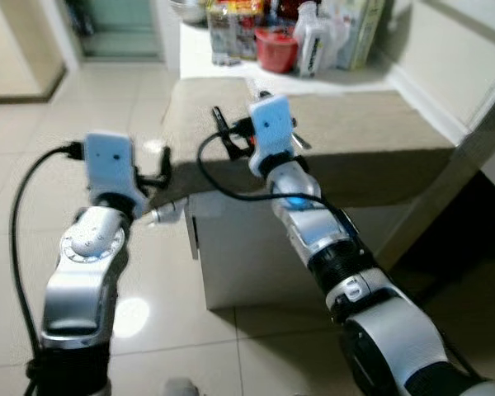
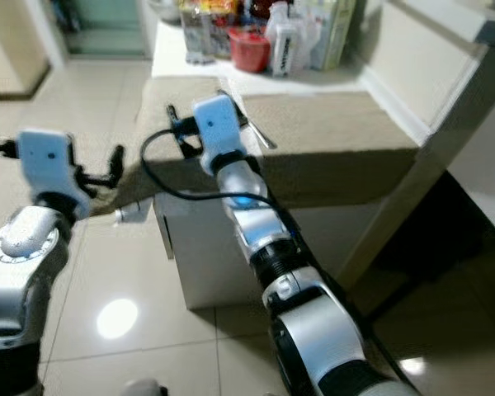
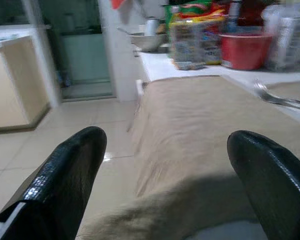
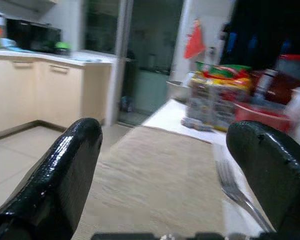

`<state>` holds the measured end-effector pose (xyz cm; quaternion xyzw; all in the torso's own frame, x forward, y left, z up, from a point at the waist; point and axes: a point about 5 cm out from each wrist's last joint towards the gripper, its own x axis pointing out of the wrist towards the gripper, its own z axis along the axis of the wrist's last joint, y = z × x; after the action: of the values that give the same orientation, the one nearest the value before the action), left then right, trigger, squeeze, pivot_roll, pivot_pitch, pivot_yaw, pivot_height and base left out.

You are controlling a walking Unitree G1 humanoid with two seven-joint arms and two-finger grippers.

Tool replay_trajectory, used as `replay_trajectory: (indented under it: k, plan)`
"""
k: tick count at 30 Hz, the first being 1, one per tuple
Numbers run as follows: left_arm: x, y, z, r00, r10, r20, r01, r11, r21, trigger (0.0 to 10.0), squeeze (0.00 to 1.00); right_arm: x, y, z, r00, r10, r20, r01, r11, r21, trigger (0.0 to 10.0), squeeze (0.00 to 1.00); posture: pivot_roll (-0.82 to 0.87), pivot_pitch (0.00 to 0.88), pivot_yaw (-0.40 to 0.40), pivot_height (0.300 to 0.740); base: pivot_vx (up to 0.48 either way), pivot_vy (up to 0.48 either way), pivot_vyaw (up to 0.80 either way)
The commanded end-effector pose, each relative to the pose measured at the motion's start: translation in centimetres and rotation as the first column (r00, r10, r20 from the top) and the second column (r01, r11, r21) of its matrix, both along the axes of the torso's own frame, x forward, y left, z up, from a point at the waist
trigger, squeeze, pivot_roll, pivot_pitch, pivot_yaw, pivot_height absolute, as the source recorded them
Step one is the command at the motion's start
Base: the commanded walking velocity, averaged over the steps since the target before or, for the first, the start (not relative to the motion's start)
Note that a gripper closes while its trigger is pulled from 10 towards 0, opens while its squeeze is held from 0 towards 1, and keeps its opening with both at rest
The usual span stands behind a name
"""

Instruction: Setting the table

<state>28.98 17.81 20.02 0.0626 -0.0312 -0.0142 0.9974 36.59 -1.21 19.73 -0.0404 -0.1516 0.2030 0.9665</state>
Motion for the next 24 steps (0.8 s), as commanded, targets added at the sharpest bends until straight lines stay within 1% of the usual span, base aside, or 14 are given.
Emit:
replay_trajectory:
  k: [1, 6, 12, 13, 16, 21, 24]
  plan:
    - [0.0, 0.5, 0.0, 1.0, 0.025, -0.006, -0.025, 1.0, 0.006, 10.0, 0.0, -0.2, 0.8, 0.5, 0.999, 0.027, 0.016, -0.027, 1.0, -0.002, 10.0, 0.0, 0.11, 0.069, -0.04, 0.74, 0.409, -0.251, 0.0]
    - [0.1, 0.6, -0.2, 0.999, 0.034, -0.019, -0.034, 0.999, 0.01, 10.0, 0.0, -0.2, 0.9, 0.5, 0.999, 0.03, 0.017, -0.03, 1.0, -0.008, 10.0, 0.0, 0.11, 0.071, -0.041, 0.74, 0.431, 0.0, 0.0]
    - [0.2, 0.2, -0.4, 0.999, 0.02, -0.026, -0.019, 1.0, 0.018, 10.0, 0.0, -0.4, 0.9, 0.5, 0.999, 0.035, 0.021, -0.035, 0.999, -0.016, 10.0, 0.0, 0.11, 0.08, -0.041, 0.74, 0.446, 0.0, 0.0]
    - [0.2, 0.2, -0.4, 0.999, 0.02, -0.025, -0.02, 1.0, 0.004, 10.0, 0.0, -0.4, 0.9, 0.5, 0.999, 0.037, 0.021, -0.036, 0.999, -0.017, 10.0, 0.0, 0.11, 0.08, -0.041, 0.74, 0.0, 0.0, 0.0]
    - [0.2, 0.2, -0.4, 0.999, 0.023, -0.026, -0.023, 1.0, 0.001, 10.0, 0.0, -0.3, 0.9, 0.7, 0.999, 0.029, 0.013, -0.029, 1.0, -0.006, 10.0, 0.0, 0.11, 0.086, -0.041, 0.74, 0.0, 0.0, 0.0]
    - [0.0, 0.2, -0.4, 0.999, 0.03, -0.026, -0.031, 1.0, -0.006, 10.0, 0.0, 0.5, 0.9, 0.6, 0.998, 0.004, -0.07, -0.002, 1.0, 0.027, 10.0, 0.0, 0.11, 0.093, -0.042, 0.74, 0.0, 0.0, 0.0]
    - [-0.2, 0.2, -0.4, 0.999, 0.029, -0.027, -0.029, 1.0, -0.004, 10.0, 0.0, 1.0, 0.8, 0.9, 0.996, -0.012, -0.089, 0.015, 0.999, 0.036, 10.0, 0.0, 0.11, 0.093, -0.04, 0.74, 0.0, 0.0, 0.0]
